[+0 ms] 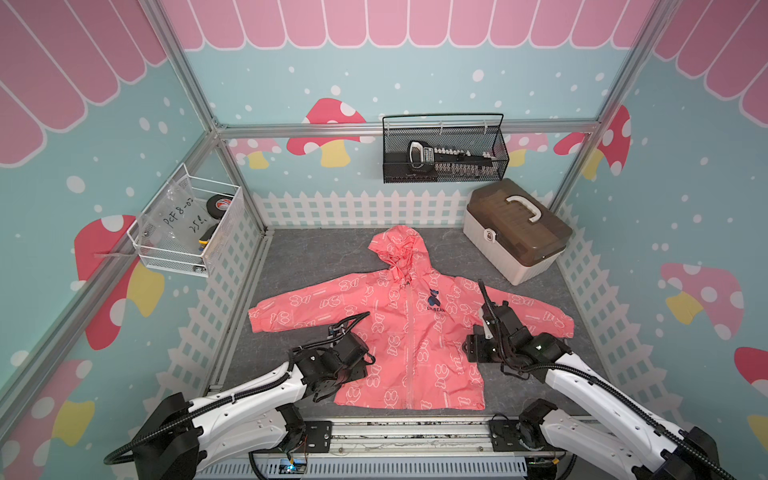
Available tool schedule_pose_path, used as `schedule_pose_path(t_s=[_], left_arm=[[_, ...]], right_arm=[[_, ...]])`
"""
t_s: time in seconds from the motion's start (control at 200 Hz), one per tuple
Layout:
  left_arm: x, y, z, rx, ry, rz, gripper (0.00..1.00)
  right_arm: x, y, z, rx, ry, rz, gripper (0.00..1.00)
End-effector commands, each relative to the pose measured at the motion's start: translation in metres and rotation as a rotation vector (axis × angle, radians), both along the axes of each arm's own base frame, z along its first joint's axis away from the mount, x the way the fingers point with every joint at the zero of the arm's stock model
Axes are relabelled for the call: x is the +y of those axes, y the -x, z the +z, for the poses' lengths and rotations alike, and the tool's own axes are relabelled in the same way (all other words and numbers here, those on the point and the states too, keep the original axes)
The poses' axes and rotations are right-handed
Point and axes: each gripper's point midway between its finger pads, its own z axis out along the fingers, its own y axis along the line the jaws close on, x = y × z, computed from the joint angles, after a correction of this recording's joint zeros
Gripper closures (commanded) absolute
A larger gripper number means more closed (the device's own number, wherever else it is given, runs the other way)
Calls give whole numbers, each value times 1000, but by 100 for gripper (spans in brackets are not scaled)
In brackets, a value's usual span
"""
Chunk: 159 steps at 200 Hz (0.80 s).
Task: Unzip the jacket
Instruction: Flatten out the jacket at the center of the board.
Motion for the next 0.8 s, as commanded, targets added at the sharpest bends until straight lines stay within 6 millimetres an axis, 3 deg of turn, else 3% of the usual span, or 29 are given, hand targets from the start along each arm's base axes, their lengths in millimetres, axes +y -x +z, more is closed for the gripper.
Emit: schedule_pose_path(t_s=[0.0, 0.075, 0.15, 0.22, 0.31, 0.385, 0.405, 0.525, 0.655, 0.791], left_arm=[[16, -29, 55, -183, -99, 43, 20], [20, -50, 81, -237, -163, 30, 15], [24, -74, 93, -235, -174, 39, 13], [26, -99, 95, -224, -131, 45, 12], [31, -129, 91, -197, -83, 63, 11], [36, -150, 82, -166, -89, 68, 11], [44, -157, 77, -153, -100, 86, 11], [60, -182, 46, -79, -98, 127, 12], [82, -198, 4, 9, -20, 211, 22], [103, -205, -17, 47, -2, 273, 33]], right_arm=[[2, -38, 19, -68, 145, 58, 21], [22, -75, 28, -89, 181, 125, 20], [50, -114, 34, -105, 194, 214, 19], [74, -148, 39, -131, 185, 280, 19], [101, -187, 30, -122, 146, 333, 17], [117, -218, 26, -130, 114, 348, 15], [121, -226, 11, -106, 119, 356, 15], [129, -271, -17, -81, 150, 354, 15], [128, -315, -45, -65, 216, 336, 15], [127, -344, -70, -56, 301, 333, 17]])
